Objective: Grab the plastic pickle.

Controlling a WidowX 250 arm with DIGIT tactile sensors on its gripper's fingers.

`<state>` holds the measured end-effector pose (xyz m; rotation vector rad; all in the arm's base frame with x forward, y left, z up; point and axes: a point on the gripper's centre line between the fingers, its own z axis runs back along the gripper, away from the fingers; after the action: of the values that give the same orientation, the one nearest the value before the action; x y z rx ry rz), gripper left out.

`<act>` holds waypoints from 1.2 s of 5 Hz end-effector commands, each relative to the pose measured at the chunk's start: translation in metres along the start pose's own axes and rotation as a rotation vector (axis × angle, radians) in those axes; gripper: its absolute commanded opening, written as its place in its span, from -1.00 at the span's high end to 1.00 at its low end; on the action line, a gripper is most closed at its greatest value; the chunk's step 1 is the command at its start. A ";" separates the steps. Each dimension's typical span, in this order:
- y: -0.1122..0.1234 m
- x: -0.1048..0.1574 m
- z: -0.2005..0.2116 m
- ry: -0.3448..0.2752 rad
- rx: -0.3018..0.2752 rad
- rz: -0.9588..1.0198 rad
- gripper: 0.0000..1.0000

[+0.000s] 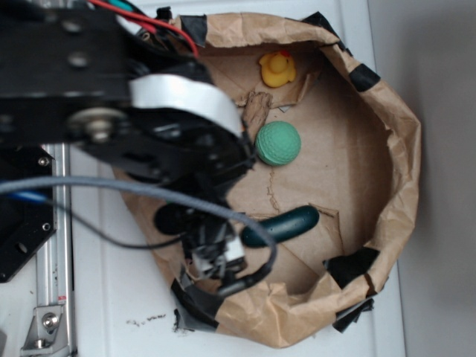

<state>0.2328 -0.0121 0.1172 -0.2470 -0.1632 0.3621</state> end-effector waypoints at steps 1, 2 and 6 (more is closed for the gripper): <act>-0.012 0.028 -0.046 -0.012 0.041 -0.023 -1.00; -0.032 0.026 -0.073 0.025 0.037 -0.084 -1.00; -0.013 0.032 -0.075 -0.009 0.070 -0.058 1.00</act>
<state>0.2734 -0.0328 0.0374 -0.1684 -0.0967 0.3050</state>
